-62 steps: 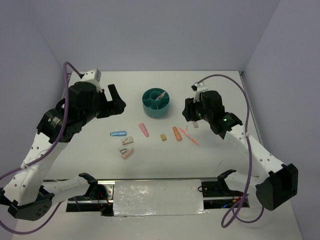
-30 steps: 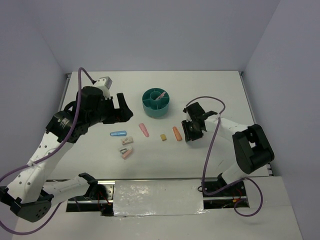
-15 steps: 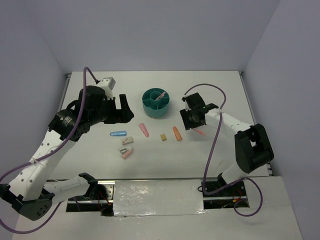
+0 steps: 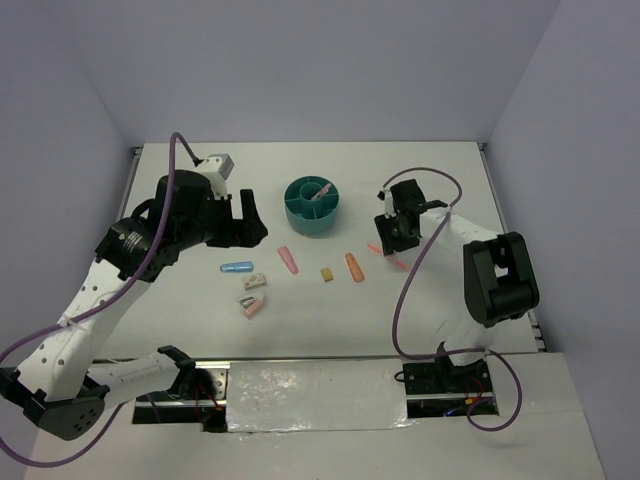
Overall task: Sort the stationery into containers
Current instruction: Pick up the pen from the center of the board.
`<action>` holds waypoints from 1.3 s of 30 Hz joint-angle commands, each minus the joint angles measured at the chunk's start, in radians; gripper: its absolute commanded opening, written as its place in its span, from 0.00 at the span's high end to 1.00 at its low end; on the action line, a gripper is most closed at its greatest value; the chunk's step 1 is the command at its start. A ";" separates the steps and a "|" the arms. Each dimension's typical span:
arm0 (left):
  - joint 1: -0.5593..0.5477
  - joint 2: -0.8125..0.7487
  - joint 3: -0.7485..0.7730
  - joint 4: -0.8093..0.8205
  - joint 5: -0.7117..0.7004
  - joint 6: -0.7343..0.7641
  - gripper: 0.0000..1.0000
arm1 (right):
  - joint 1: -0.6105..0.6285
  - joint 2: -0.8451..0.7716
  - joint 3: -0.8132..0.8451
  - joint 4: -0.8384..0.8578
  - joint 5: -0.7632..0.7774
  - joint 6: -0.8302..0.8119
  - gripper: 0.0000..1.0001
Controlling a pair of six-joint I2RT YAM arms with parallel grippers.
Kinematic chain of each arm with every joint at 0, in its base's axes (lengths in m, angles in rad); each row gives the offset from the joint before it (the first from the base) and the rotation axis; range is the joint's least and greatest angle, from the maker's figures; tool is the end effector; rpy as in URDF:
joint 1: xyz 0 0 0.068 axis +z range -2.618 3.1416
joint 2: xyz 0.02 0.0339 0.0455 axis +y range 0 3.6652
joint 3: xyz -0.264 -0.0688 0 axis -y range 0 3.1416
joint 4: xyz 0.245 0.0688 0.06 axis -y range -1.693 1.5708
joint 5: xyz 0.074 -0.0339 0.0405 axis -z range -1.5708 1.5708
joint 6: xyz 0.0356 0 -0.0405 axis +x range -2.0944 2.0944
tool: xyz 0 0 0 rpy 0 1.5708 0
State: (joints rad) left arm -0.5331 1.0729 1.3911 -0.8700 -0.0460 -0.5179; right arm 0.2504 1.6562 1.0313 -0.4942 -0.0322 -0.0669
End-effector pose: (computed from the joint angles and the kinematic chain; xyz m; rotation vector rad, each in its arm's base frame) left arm 0.1741 -0.1008 0.4217 -0.0114 2.1759 -0.5665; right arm 0.3138 0.0814 0.1833 -0.4353 2.6576 0.0999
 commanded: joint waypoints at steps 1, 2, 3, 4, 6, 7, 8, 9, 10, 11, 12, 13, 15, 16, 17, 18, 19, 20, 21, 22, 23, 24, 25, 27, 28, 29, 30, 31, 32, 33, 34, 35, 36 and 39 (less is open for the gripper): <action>0.004 0.007 0.055 0.011 0.017 0.041 0.01 | 0.007 0.030 0.052 0.006 -0.089 -0.021 0.48; 0.004 0.009 0.062 0.011 0.017 0.047 0.01 | 0.007 0.031 0.043 0.011 -0.086 -0.010 0.48; 0.005 0.009 0.062 0.011 0.017 0.048 0.01 | 0.007 0.036 0.038 0.017 -0.084 -0.005 0.48; 0.005 0.009 0.063 0.012 0.015 0.051 0.01 | 0.006 0.040 0.033 0.017 -0.084 -0.002 0.48; 0.005 0.007 0.060 0.016 0.015 0.055 0.01 | 0.006 0.050 0.024 0.022 -0.078 0.004 0.49; 0.004 0.007 0.062 0.016 0.017 0.055 0.00 | 0.007 0.053 0.013 0.025 -0.077 0.012 0.49; 0.005 0.010 0.060 0.019 0.018 0.058 0.01 | 0.007 0.054 0.007 0.029 -0.075 0.015 0.49; 0.005 0.009 0.060 0.020 0.020 0.058 0.00 | 0.007 0.056 0.004 0.037 -0.074 0.018 0.49; 0.005 0.010 0.060 0.020 0.020 0.059 0.01 | 0.007 0.056 -0.007 0.040 -0.071 0.030 0.49; 0.005 0.010 0.060 0.020 0.021 0.061 0.01 | 0.007 0.057 -0.011 0.042 -0.061 0.035 0.51; 0.004 0.013 0.060 0.022 0.021 0.064 0.01 | 0.007 0.060 -0.016 0.042 -0.058 0.039 0.51; 0.005 0.013 0.060 0.023 0.021 0.065 0.01 | 0.007 0.060 -0.019 0.040 -0.057 0.044 0.51; 0.005 0.018 0.066 0.023 0.023 0.070 0.01 | 0.007 0.057 -0.030 0.039 -0.038 0.058 0.52; 0.005 0.021 0.071 0.022 0.023 0.073 0.01 | 0.009 0.047 -0.045 0.042 -0.038 0.065 0.52; 0.005 0.021 0.071 0.023 0.023 0.075 0.01 | 0.009 0.042 -0.054 0.046 -0.035 0.065 0.52; 0.005 0.022 0.071 0.025 0.024 0.075 0.01 | 0.007 0.036 -0.059 0.045 -0.019 0.065 0.53; 0.005 0.022 0.071 0.026 0.026 0.075 0.01 | 0.009 0.034 -0.056 0.042 -0.017 0.091 0.53; 0.005 0.022 0.069 0.029 0.028 0.075 0.01 | 0.009 0.034 -0.057 0.042 -0.023 0.091 0.53; 0.005 0.024 0.069 0.031 0.031 0.075 0.01 | 0.009 0.042 -0.056 0.034 -0.026 0.093 0.53; 0.005 0.025 0.069 0.032 0.032 0.076 0.01 | 0.009 0.048 -0.048 0.029 -0.028 0.095 0.54; 0.005 0.024 0.069 0.034 0.032 0.076 0.01 | 0.010 0.053 -0.047 0.025 -0.032 0.095 0.55; 0.007 0.024 0.069 0.032 0.032 0.076 0.01 | 0.015 0.056 -0.048 0.019 -0.031 0.095 0.56; 0.007 0.022 0.071 0.031 0.029 0.078 0.01 | 0.018 0.053 -0.056 0.019 -0.028 0.099 0.56; 0.005 0.019 0.071 0.031 0.028 0.081 0.01 | 0.020 0.034 -0.069 0.028 -0.023 0.108 0.56; 0.005 0.016 0.071 0.029 0.026 0.082 0.01 | 0.020 0.030 -0.073 0.028 -0.020 0.108 0.56; 0.005 0.015 0.069 0.031 0.028 0.081 0.01 | 0.020 0.027 -0.076 0.029 -0.021 0.110 0.56; 0.007 0.013 0.068 0.031 0.029 0.082 0.01 | 0.021 0.028 -0.077 0.026 -0.018 0.110 0.56; 0.007 0.012 0.066 0.032 0.031 0.081 0.01 | 0.020 0.028 -0.077 0.025 -0.017 0.113 0.56; 0.008 0.012 0.066 0.032 0.031 0.081 0.01 | 0.020 0.031 -0.080 0.025 -0.018 0.111 0.57; 0.008 0.010 0.065 0.032 0.032 0.079 0.01 | 0.020 0.033 -0.080 0.022 -0.018 0.114 0.57; 0.008 0.009 0.063 0.032 0.032 0.079 0.01 | 0.021 0.031 -0.083 0.023 -0.020 0.115 0.57; 0.008 0.007 0.063 0.032 0.034 0.079 0.01 | 0.026 0.031 -0.085 0.023 -0.017 0.116 0.58; 0.007 0.004 0.063 0.032 0.034 0.079 0.01 | 0.026 0.030 -0.086 0.025 -0.017 0.121 0.59; 0.007 0.002 0.066 0.028 0.028 0.084 0.01 | 0.041 0.036 -0.086 0.017 -0.008 0.127 0.66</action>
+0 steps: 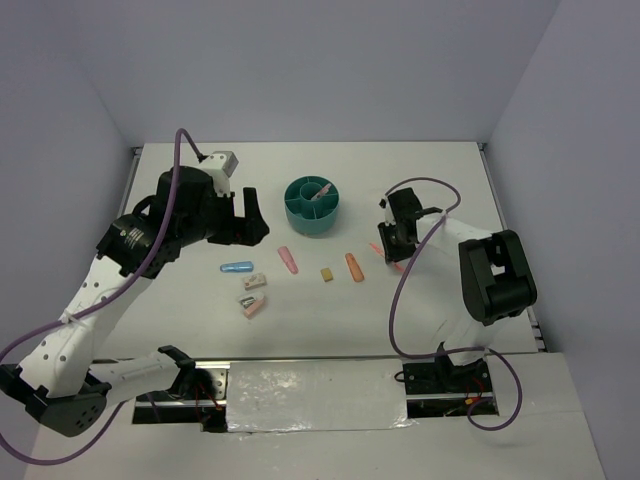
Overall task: Sort the stationery into containers
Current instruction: Pick up the pen from the center of the board.
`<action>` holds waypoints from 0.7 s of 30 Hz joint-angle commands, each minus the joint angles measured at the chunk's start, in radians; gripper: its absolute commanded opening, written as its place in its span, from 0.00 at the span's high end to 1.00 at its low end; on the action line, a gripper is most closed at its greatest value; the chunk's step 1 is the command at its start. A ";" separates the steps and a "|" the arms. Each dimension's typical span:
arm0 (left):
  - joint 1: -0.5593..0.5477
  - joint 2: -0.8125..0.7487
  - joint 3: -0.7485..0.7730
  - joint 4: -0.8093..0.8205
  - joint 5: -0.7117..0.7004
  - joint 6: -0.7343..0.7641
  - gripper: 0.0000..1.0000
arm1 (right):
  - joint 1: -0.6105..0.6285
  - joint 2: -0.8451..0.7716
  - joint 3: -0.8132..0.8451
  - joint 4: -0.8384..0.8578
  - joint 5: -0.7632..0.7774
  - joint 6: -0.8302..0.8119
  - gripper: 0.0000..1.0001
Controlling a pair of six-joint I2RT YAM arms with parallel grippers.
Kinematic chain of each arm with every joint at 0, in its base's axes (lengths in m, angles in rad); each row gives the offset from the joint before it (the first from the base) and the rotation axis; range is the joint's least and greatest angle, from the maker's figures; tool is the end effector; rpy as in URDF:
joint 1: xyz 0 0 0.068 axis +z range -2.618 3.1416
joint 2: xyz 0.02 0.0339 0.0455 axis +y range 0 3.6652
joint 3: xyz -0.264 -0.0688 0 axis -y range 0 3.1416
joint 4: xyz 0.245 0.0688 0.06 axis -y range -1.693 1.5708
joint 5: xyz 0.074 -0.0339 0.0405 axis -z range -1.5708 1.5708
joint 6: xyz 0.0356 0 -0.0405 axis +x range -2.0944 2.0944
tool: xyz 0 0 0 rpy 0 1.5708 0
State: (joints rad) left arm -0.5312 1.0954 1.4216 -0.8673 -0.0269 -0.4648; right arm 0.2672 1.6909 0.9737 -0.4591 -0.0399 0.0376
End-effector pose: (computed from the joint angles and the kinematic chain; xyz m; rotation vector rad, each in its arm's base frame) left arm 0.1781 -0.1035 0.4271 0.0554 2.1627 -0.5591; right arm 0.3062 0.0853 0.1586 -0.3264 2.7350 0.1379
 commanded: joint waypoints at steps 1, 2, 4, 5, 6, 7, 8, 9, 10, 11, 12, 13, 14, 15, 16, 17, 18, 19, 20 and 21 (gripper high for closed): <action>0.008 -0.022 0.036 0.024 0.008 0.031 0.01 | 0.029 0.000 -0.032 -0.016 0.001 0.024 0.67; 0.008 -0.023 0.037 0.022 0.007 0.031 0.01 | 0.036 -0.002 -0.035 -0.018 0.002 0.027 0.69; 0.008 -0.026 0.036 0.022 0.005 0.032 0.01 | 0.061 -0.011 -0.044 -0.023 0.012 0.034 0.71; 0.008 -0.028 0.036 0.021 0.002 0.031 0.01 | 0.075 -0.014 -0.049 -0.023 0.011 0.044 0.71; 0.008 -0.029 0.034 0.021 0.002 0.029 0.01 | 0.082 -0.016 -0.052 -0.024 0.009 0.048 0.72; 0.010 -0.032 0.033 0.022 0.001 0.029 0.01 | 0.092 -0.022 -0.056 -0.018 0.006 0.053 0.72; 0.010 -0.034 0.031 0.024 0.001 0.029 0.01 | 0.099 -0.023 -0.064 -0.018 0.003 0.057 0.72; 0.010 -0.034 0.031 0.022 0.002 0.028 0.01 | 0.105 -0.023 -0.070 -0.018 0.000 0.067 0.71; 0.010 -0.037 0.030 0.022 0.001 0.026 0.01 | 0.118 -0.022 -0.070 -0.021 0.005 0.071 0.71; 0.010 -0.038 0.030 0.022 -0.001 0.026 0.01 | 0.125 -0.025 -0.072 -0.023 0.008 0.071 0.71; 0.008 -0.043 0.025 0.022 -0.001 0.025 0.01 | 0.148 -0.025 -0.072 -0.023 0.006 0.077 0.71; 0.010 -0.046 0.023 0.024 -0.002 0.025 0.01 | 0.158 -0.025 -0.073 -0.023 0.014 0.081 0.71; 0.010 -0.048 0.022 0.025 -0.002 0.023 0.01 | 0.168 -0.020 -0.070 -0.026 0.020 0.085 0.70; 0.010 -0.051 0.017 0.027 -0.002 0.022 0.01 | 0.176 -0.019 -0.064 -0.027 0.023 0.090 0.70; 0.011 -0.054 0.016 0.027 -0.002 0.022 0.01 | 0.188 -0.016 -0.060 -0.026 0.020 0.091 0.70; 0.011 -0.055 0.014 0.028 -0.002 0.022 0.01 | 0.194 -0.004 -0.056 -0.026 0.008 0.096 0.71; 0.010 -0.058 0.011 0.028 -0.001 0.020 0.01 | 0.195 0.007 -0.044 -0.027 0.005 0.099 0.73; 0.011 -0.058 0.010 0.030 -0.001 0.018 0.01 | 0.199 0.018 -0.038 -0.029 0.000 0.102 0.78; 0.010 -0.060 0.010 0.030 -0.001 0.017 0.01 | 0.199 0.038 -0.026 -0.033 -0.006 0.110 0.82; 0.010 -0.060 0.010 0.030 -0.002 0.015 0.01 | 0.201 0.045 -0.023 -0.033 -0.015 0.114 0.92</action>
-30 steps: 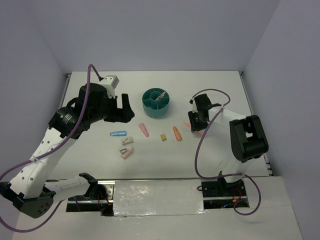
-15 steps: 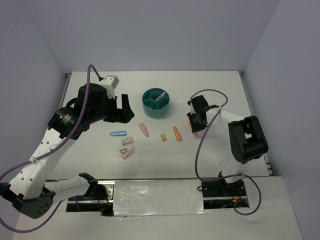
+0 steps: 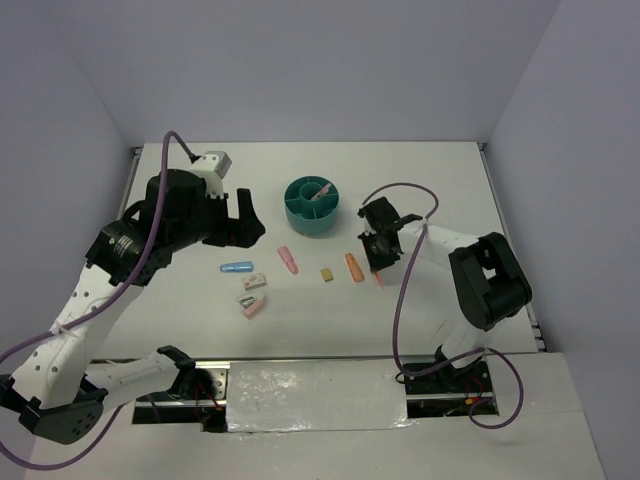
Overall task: Sort the stationery into containers
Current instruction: Pick up the pen from the center of the board, then close the pen cap on the pen.
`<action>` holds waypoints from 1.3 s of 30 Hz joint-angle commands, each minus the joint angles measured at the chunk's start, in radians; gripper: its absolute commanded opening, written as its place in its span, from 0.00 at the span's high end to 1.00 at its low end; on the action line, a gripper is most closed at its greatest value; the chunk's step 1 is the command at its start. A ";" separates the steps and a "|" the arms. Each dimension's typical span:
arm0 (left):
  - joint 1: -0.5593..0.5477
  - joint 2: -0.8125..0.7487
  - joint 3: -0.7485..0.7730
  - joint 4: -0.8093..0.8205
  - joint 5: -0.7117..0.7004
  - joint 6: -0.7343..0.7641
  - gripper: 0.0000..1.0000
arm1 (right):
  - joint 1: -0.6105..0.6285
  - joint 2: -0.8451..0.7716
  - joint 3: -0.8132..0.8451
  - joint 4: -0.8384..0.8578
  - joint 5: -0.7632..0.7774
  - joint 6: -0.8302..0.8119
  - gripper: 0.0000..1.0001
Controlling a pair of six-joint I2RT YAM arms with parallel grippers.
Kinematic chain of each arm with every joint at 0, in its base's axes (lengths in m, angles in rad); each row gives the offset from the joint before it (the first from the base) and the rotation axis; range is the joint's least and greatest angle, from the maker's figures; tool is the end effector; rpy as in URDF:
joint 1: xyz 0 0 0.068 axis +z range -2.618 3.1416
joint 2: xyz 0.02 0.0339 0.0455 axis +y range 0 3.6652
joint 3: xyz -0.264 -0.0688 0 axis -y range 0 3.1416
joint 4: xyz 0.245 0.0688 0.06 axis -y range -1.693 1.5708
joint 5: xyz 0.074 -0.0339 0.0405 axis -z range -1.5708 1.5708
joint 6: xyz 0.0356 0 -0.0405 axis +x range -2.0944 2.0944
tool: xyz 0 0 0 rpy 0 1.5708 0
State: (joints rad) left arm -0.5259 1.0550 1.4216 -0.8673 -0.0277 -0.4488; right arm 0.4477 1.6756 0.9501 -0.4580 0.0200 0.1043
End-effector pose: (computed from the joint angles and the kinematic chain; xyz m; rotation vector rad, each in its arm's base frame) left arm 0.1675 -0.0961 0.4344 0.0643 2.1201 -0.5628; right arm 0.2817 0.1345 0.1569 -0.4664 2.7214 0.1210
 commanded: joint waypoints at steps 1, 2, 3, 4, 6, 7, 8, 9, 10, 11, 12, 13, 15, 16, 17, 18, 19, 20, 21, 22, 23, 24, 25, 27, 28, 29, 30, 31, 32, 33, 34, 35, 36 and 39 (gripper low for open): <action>0.004 -0.020 0.010 0.030 -0.006 -0.004 0.01 | 0.023 0.067 0.004 -0.030 -0.084 0.052 0.97; 0.006 -0.018 0.013 0.027 -0.009 -0.007 0.01 | 0.020 0.064 0.010 -0.030 -0.094 0.066 1.00; 0.004 -0.018 0.014 0.025 -0.012 -0.010 0.01 | 0.022 0.059 0.010 -0.027 -0.100 0.072 1.00; 0.006 -0.015 0.019 0.022 -0.015 -0.014 0.01 | 0.022 0.035 0.015 -0.027 -0.106 0.078 1.00; 0.006 0.002 0.034 0.016 -0.026 -0.024 0.01 | 0.020 -0.035 0.035 -0.031 -0.107 0.103 1.00; 0.006 0.008 0.040 0.016 -0.034 -0.033 0.01 | 0.019 -0.062 0.053 -0.040 -0.106 0.124 1.00; 0.004 0.026 0.052 0.014 -0.037 -0.039 0.01 | 0.017 -0.094 0.067 -0.051 -0.082 0.138 1.00; 0.004 0.039 0.062 0.014 -0.037 -0.045 0.01 | 0.014 -0.153 0.102 -0.088 -0.062 0.182 1.00; 0.006 0.052 0.072 0.013 -0.035 -0.059 0.01 | 0.008 -0.181 0.125 -0.122 -0.031 0.224 1.00; 0.004 0.089 0.097 0.013 -0.028 -0.070 0.01 | -0.009 -0.209 0.148 -0.155 0.047 0.268 1.00; 0.006 0.112 0.108 0.011 -0.025 -0.083 0.01 | -0.023 -0.262 0.168 -0.232 0.073 0.315 1.00; 0.006 0.137 0.120 0.013 -0.018 -0.114 0.01 | -0.033 -0.289 0.196 -0.266 0.086 0.387 1.00; -0.003 0.219 0.148 0.037 0.020 -0.145 0.01 | -0.063 -0.389 0.205 -0.329 0.153 0.452 1.00; -0.028 0.281 0.174 0.039 0.018 -0.178 0.01 | -0.069 -0.427 0.200 -0.387 0.187 0.516 1.00; -0.048 0.310 0.190 0.039 0.011 -0.195 0.01 | -0.075 -0.469 0.194 -0.415 0.222 0.549 1.00; -0.071 0.344 0.210 0.033 -0.036 -0.212 0.01 | -0.096 -0.556 0.187 -0.439 0.265 0.581 1.00; -0.124 0.373 0.233 0.030 -0.061 -0.247 0.02 | -0.112 -0.597 0.173 -0.482 0.271 0.631 1.00; -0.152 0.434 0.272 0.027 -0.089 -0.270 0.03 | -0.124 -0.640 0.167 -0.502 0.278 0.653 1.00; -0.175 0.465 0.289 0.024 -0.133 -0.295 0.05 | -0.142 -0.715 0.162 -0.536 0.287 0.670 1.00; -0.210 0.496 0.304 0.025 -0.146 -0.345 0.06 | -0.150 -0.744 0.167 -0.563 0.299 0.698 1.00; -0.223 0.561 0.321 0.028 -0.150 -0.376 0.08 | -0.155 -0.769 0.173 -0.591 0.314 0.713 1.00; -0.230 0.595 0.329 0.031 -0.140 -0.404 0.14 | -0.158 -0.812 0.179 -0.625 0.325 0.721 1.00; -0.247 0.629 0.336 0.056 -0.129 -0.453 0.16 | -0.159 -0.827 0.190 -0.642 0.334 0.729 1.00; -0.272 0.733 0.375 0.062 -0.146 -0.504 0.23 | -0.159 -0.865 0.205 -0.686 0.347 0.745 1.00; -0.293 0.767 0.414 0.070 -0.158 -0.540 0.24 | -0.159 -0.878 0.219 -0.689 0.348 0.745 1.00; -0.302 0.845 0.445 0.061 -0.164 -0.560 0.26 | -0.162 -0.893 0.222 -0.689 0.330 0.742 1.00; -0.312 0.890 0.476 0.051 -0.167 -0.576 0.29 | -0.162 -0.915 0.225 -0.674 0.310 0.732 1.00; -0.325 0.931 0.558 0.041 -0.166 -0.602 0.32 | -0.164 -0.924 0.225 -0.668 0.287 0.718 1.00; -0.333 1.023 0.606 -0.017 -0.176 -0.620 0.34 | -0.162 -0.932 0.223 -0.665 0.244 0.715 1.00; -0.339 1.063 0.643 -0.027 -0.178 -0.634 0.35 | -0.162 -0.939 0.222 -0.663 0.226 0.709 1.00; -0.350 1.126 0.695 -0.029 -0.181 -0.654 0.37 | -0.164 -0.945 0.219 -0.672 0.215 0.707 1.00; -0.356 1.149 0.717 -0.038 -0.199 -0.668 0.39 | -0.162 -0.961 0.216 -0.673 0.193 0.704 1.00; -0.362 1.172 0.732 -0.036 -0.207 -0.686 0.41 | -0.162 -0.971 0.205 -0.670 0.183 0.696 1.00; -0.364 1.238 0.764 -0.032 -0.221 -0.715 0.44 | -0.162 -1.010 0.185 -0.660 0.124 0.680 1.00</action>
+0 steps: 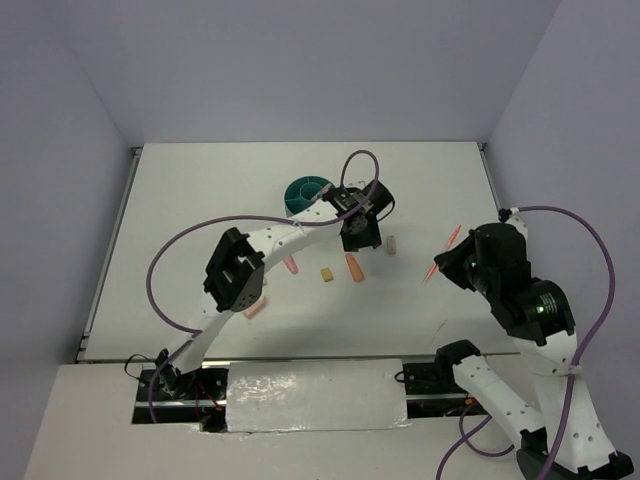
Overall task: Sort the stationery into containers
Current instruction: Close the pen cap on the pen.
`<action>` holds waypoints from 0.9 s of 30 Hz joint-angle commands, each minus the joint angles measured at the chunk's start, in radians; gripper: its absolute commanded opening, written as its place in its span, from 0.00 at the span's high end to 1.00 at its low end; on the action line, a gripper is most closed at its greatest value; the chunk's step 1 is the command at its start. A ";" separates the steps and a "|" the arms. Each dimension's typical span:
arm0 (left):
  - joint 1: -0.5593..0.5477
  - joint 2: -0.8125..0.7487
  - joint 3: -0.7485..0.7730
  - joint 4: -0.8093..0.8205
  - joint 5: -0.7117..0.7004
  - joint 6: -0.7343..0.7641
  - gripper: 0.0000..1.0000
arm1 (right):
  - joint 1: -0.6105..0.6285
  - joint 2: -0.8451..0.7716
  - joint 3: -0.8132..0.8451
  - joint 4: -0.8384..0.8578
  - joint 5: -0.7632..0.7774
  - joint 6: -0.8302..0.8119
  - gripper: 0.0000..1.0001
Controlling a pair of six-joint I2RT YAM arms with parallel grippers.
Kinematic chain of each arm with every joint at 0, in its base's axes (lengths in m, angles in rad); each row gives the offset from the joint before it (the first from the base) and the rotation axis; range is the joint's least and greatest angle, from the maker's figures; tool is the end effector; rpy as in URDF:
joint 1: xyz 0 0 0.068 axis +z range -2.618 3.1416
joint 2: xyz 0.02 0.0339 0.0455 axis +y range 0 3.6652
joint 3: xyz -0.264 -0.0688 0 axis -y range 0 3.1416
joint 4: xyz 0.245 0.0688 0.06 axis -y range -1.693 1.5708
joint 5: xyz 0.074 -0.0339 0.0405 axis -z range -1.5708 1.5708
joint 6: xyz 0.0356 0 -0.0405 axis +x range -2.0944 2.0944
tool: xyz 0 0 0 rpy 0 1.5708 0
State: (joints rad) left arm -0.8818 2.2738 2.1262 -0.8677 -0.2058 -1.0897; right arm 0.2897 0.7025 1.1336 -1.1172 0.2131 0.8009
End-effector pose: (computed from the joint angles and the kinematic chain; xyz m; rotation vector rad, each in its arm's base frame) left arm 0.3230 -0.3807 0.2457 -0.3496 2.6055 -0.4747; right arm 0.0982 0.0214 0.3720 0.6818 2.1566 0.3484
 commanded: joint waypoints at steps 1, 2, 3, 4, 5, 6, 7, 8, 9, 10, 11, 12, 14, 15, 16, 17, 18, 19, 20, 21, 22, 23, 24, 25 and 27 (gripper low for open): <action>-0.008 0.044 0.060 -0.018 -0.040 -0.078 0.44 | -0.006 -0.041 -0.001 -0.001 -0.086 -0.022 1.00; -0.008 0.052 0.058 0.001 -0.027 -0.075 0.44 | -0.004 -0.047 -0.006 0.000 -0.099 -0.029 1.00; -0.008 0.061 0.057 0.043 -0.021 -0.072 0.44 | -0.003 -0.051 -0.012 -0.006 -0.115 -0.040 1.00; -0.008 0.075 0.060 0.059 -0.020 -0.075 0.45 | -0.004 -0.054 -0.014 -0.006 -0.122 -0.049 1.00; -0.008 0.076 0.058 0.077 -0.018 -0.076 0.45 | -0.006 -0.055 -0.015 -0.006 -0.132 -0.058 1.00; -0.008 0.079 0.058 0.102 -0.015 -0.085 0.44 | -0.004 -0.055 -0.011 -0.012 -0.138 -0.072 1.00; -0.008 0.082 0.058 0.111 -0.017 -0.088 0.44 | -0.004 -0.055 -0.008 -0.015 -0.142 -0.083 1.00; -0.008 0.087 0.060 0.121 -0.017 -0.091 0.44 | -0.004 -0.051 -0.005 -0.018 -0.146 -0.091 1.00; -0.008 0.093 0.063 0.128 -0.012 -0.093 0.44 | -0.004 -0.048 0.006 -0.026 -0.146 -0.103 1.00; -0.008 0.107 0.067 0.150 -0.009 -0.090 0.44 | -0.004 -0.047 0.009 -0.027 -0.153 -0.109 1.00; -0.008 0.113 0.066 0.165 -0.004 -0.088 0.44 | -0.006 -0.046 0.014 -0.029 -0.159 -0.117 1.00; -0.008 0.118 0.051 0.191 0.006 -0.078 0.44 | -0.004 -0.046 0.021 -0.032 -0.164 -0.123 1.00; -0.006 0.138 0.049 0.242 0.022 -0.076 0.44 | -0.006 -0.052 0.028 -0.032 -0.179 -0.131 1.00; -0.005 0.145 0.051 0.254 0.020 -0.072 0.44 | -0.006 -0.054 0.029 -0.035 -0.182 -0.135 1.00; -0.005 0.156 0.052 0.274 0.020 -0.069 0.44 | -0.007 -0.057 0.028 -0.036 -0.188 -0.140 1.00; -0.003 0.161 0.058 0.271 0.014 -0.073 0.44 | -0.004 -0.057 0.026 -0.039 -0.192 -0.149 1.00; -0.002 0.174 0.083 0.263 0.008 -0.076 0.44 | -0.006 -0.057 0.025 -0.047 -0.193 -0.154 1.00; 0.000 0.185 0.095 0.256 0.005 -0.081 0.44 | -0.006 -0.060 0.023 -0.049 -0.193 -0.158 1.00; 0.001 0.193 0.107 0.246 0.008 -0.081 0.44 | -0.006 -0.063 0.023 -0.053 -0.193 -0.166 1.00; 0.006 0.207 0.118 0.251 0.012 -0.079 0.44 | -0.004 -0.063 0.023 -0.055 -0.192 -0.170 1.00; 0.007 0.213 0.123 0.251 0.017 -0.079 0.44 | -0.006 -0.064 0.025 -0.055 -0.190 -0.173 1.00; 0.009 0.217 0.127 0.246 0.014 -0.078 0.44 | -0.006 -0.061 0.029 -0.058 -0.190 -0.180 1.00; 0.009 0.227 0.135 0.243 0.013 -0.078 0.44 | -0.006 -0.061 0.032 -0.059 -0.190 -0.183 1.00; 0.010 0.230 0.136 0.240 0.011 -0.081 0.44 | -0.006 -0.058 0.037 -0.059 -0.190 -0.186 1.00; 0.010 0.242 0.146 0.240 0.013 -0.076 0.46 | -0.004 -0.052 0.049 -0.062 -0.190 -0.192 1.00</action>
State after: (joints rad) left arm -0.8776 2.4920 2.2200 -0.6407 -0.1947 -1.1584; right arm 0.2878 0.6495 1.1305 -1.1748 0.0280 0.6395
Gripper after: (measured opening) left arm 0.553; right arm 0.048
